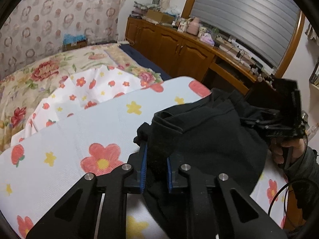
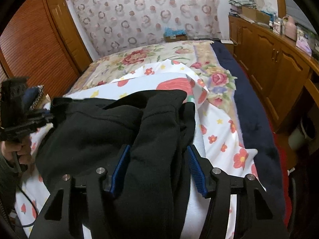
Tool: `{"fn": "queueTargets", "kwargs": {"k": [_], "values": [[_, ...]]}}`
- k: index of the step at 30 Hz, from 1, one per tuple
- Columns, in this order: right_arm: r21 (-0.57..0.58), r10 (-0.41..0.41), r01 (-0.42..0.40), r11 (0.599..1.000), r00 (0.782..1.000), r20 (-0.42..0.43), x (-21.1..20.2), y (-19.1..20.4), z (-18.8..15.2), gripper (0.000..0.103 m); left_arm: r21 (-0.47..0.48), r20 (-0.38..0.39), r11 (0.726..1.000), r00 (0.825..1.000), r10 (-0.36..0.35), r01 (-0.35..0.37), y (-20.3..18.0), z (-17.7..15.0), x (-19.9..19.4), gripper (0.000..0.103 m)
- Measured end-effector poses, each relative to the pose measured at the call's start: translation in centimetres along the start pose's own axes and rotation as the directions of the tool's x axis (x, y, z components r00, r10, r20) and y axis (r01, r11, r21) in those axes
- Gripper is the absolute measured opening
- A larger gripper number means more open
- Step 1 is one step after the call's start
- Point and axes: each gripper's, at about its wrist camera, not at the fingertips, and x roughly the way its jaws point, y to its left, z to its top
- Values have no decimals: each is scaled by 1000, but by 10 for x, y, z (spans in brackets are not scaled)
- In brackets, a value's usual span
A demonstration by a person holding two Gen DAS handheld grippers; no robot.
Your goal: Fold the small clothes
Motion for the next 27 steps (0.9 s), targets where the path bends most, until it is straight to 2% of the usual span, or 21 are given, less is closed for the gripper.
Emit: {"fn": "queueTargets", "kwargs": {"k": [6, 7, 8, 10, 11, 13, 17, 23, 27], "values": [[-9, 18, -18, 1000, 1000, -20, 6, -5, 1, 60, 2, 61, 1000, 998, -20, 20, -6, 4, -20, 16], [-12, 18, -18, 1000, 1000, -19, 6, -4, 2, 53, 3, 67, 1000, 997, -23, 22, -7, 4, -22, 16], [-14, 31, -32, 999, 999, -19, 6, -4, 1, 42, 5, 75, 1000, 997, -24, 24, -9, 5, -24, 16], [-18, 63, -63, 998, 998, -13, 6, -2, 0, 31, 6, 88, 1000, 996, -24, 23, -11, 5, -28, 16], [-27, 70, -70, 997, 998, -9, 5, 0, -2, 26, 7, 95, 1000, 995, -24, 24, -12, 5, -31, 16], [-42, 77, -77, 996, 997, 9, 2, 1, -2, 22, 11, 103, 1000, 994, -27, 26, -14, 6, -36, 16], [-68, 45, -40, 997, 995, 84, -12, 8, -4, 21, 22, 138, 999, 990, -34, 31, -19, 6, -54, 16], [-82, -3, 19, 996, 981, 195, -32, 17, 0, 21, 36, 191, 999, 981, -23, 17, -23, 6, -78, 15], [-110, 16, 12, 994, 969, 246, -45, 31, 7, 21, 21, 231, 1000, 973, -1, -4, -18, 3, -98, 15]]}}
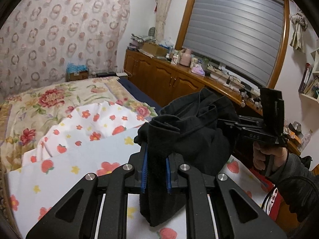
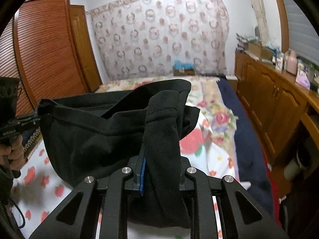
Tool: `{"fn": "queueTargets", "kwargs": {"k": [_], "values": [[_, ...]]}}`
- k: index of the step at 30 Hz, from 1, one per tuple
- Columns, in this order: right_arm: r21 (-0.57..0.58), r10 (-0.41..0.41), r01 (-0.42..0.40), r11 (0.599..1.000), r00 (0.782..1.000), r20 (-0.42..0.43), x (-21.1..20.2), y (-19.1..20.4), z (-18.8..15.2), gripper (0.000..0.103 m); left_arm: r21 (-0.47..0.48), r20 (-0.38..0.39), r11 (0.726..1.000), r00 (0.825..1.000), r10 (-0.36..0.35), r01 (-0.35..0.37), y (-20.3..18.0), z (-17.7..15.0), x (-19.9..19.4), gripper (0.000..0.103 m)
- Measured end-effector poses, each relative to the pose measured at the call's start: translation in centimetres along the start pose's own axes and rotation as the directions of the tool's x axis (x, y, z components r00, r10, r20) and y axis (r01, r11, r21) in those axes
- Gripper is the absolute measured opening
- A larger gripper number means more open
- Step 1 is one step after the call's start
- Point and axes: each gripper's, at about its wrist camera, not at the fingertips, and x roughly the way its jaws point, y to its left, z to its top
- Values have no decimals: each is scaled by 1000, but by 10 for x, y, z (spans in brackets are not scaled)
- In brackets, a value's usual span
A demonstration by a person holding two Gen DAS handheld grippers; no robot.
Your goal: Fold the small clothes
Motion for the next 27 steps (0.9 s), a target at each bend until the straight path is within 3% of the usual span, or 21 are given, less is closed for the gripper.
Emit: {"fn": "queueTargets", "kwargs": {"k": [6, 12, 20, 27], "values": [[-86, 58, -54, 995, 997, 41, 0, 29, 7, 21, -9, 57, 996, 995, 85, -85, 14, 0, -43, 15], [-157, 143, -133, 979, 988, 53, 23, 64, 18, 20, -33, 90, 980, 976, 200, -198, 36, -14, -90, 15], [-280, 260, -235, 931, 964, 53, 51, 123, 41, 20, -114, 129, 935, 928, 349, -336, 75, -44, -155, 15], [-391, 352, -309, 867, 935, 42, 91, 165, 81, 20, -195, 167, 895, 886, 434, -401, 105, -70, -203, 15]]}}
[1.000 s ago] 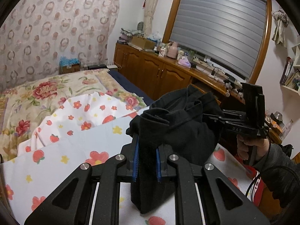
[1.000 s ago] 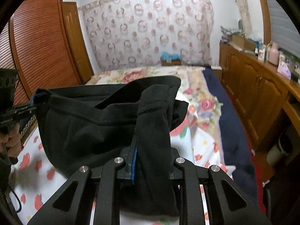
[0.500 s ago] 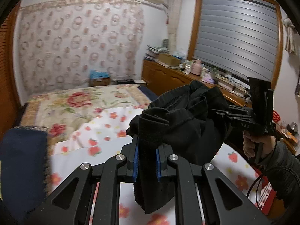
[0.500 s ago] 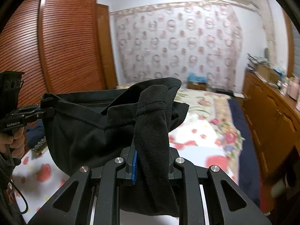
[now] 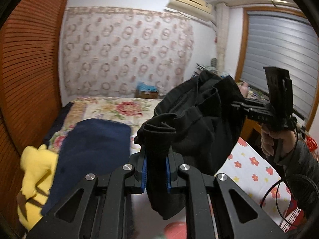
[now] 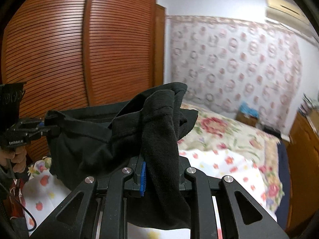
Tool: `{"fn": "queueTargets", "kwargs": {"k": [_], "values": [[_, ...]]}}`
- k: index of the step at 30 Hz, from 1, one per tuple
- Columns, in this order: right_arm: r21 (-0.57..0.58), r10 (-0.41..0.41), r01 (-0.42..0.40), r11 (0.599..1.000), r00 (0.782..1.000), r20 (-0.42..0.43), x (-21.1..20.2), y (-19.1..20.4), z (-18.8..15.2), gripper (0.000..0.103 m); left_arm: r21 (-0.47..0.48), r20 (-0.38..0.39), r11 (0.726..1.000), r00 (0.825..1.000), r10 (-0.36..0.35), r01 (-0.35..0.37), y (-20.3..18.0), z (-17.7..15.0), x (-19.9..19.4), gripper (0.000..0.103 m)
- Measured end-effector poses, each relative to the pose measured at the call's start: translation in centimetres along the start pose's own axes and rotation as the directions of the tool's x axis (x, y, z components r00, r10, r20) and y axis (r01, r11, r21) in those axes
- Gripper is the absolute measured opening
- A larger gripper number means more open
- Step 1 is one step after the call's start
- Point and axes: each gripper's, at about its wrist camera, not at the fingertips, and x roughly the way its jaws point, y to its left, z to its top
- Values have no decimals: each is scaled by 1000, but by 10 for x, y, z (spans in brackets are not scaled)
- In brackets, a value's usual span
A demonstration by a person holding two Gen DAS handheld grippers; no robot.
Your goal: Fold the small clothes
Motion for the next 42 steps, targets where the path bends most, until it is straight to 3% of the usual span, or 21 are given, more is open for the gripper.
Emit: {"fn": "queueTargets", "kwargs": {"k": [10, 17, 21, 27, 32, 35, 42], "values": [[-179, 119, -124, 976, 992, -40, 83, 18, 48, 20, -136, 22, 985, 993, 113, -110, 60, -37, -28, 15], [-178, 183, -197, 964, 979, -90, 156, 19, 72, 20, -200, 33, 969, 988, 153, -143, 82, -55, -44, 15], [-172, 212, -231, 958, 970, -121, 198, 27, 79, 22, -258, -2, 951, 984, 176, -171, 101, -65, -35, 15], [-89, 144, -159, 983, 977, -155, 235, 24, 87, 44, -309, -85, 927, 977, 194, -211, 122, -83, -13, 15], [-78, 154, -160, 984, 985, -80, 210, 16, 77, 48, -314, -103, 922, 973, 207, -229, 126, -91, -10, 16], [-88, 215, -225, 970, 970, -113, 214, 25, 64, 48, -309, -116, 920, 970, 216, -242, 124, -94, -8, 16], [-70, 185, -204, 976, 959, -215, 273, 32, 27, 48, -275, -127, 929, 967, 219, -247, 118, -95, -7, 16]]}}
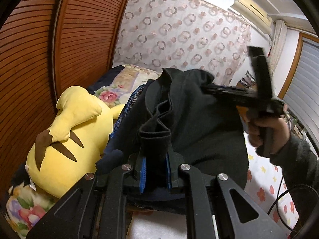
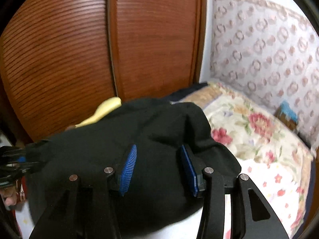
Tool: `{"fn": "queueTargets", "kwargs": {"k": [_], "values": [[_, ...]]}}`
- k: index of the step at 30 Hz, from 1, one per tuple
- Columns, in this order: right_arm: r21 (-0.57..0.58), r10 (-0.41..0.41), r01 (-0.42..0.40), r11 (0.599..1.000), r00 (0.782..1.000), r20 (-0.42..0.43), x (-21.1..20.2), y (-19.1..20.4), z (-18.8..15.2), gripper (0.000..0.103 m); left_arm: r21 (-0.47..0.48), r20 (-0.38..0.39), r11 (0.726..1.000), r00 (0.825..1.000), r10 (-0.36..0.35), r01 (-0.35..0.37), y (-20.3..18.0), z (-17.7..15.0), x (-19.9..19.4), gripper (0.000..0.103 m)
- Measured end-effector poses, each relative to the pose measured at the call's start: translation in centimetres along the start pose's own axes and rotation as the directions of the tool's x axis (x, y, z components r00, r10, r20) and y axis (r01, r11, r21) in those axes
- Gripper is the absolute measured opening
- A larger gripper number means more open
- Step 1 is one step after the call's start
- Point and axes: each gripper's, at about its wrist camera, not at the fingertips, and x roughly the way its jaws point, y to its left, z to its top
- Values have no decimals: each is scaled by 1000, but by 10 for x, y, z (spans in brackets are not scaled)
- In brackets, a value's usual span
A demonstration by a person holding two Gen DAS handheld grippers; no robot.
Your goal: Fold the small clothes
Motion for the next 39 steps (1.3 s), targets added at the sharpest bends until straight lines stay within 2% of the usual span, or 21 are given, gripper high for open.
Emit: {"fn": "queueTargets", "kwargs": {"k": [2, 5, 6, 8, 9, 10, 13, 15, 19, 27, 32, 39], "values": [[16, -15, 15, 1000, 1000, 4, 9, -3, 4, 48, 31, -1, 999, 1000, 15, -15, -5, 1, -2, 17], [40, -37, 36, 999, 999, 24, 6, 2, 19, 48, 72, 10, 997, 999, 33, -34, -12, 2, -9, 32], [41, -45, 43, 998, 998, 32, -2, 6, 17, 48, 82, 22, 996, 999, 39, -40, -13, 3, -12, 46], [49, -56, 54, 997, 997, 53, -24, 16, 9, 48, 97, 37, 995, 999, 35, -38, -16, 4, -19, 60], [56, -57, 54, 997, 997, 60, -37, 23, -1, 48, 108, 46, 994, 998, 31, -36, -18, 5, -24, 74], [66, -64, 59, 996, 995, 72, -47, 29, -10, 48, 118, 66, 992, 997, 33, -41, -21, 5, -30, 83], [97, -81, 71, 993, 991, 104, -81, 40, -33, 48, 162, 120, 984, 991, 54, -73, -33, 7, -48, 89], [118, -92, 78, 990, 989, 117, -98, 48, -46, 48, 184, 129, 980, 990, 53, -77, -42, 7, -54, 93], [171, -118, 94, 981, 984, 131, -132, 61, -79, 49, 233, 141, 970, 989, 36, -69, -65, 3, -62, 93], [224, -202, 166, 960, 969, 145, -206, 91, -131, 70, 285, 138, 958, 990, -19, -22, -106, -10, -68, 93], [264, -292, 248, 932, 945, 147, -237, 117, -151, 75, 309, 137, 951, 989, -49, 4, -131, -22, -77, 93], [352, -398, 324, 878, 904, 160, -285, 159, -176, 75, 332, 135, 943, 987, -85, 35, -162, -37, -91, 93]]}}
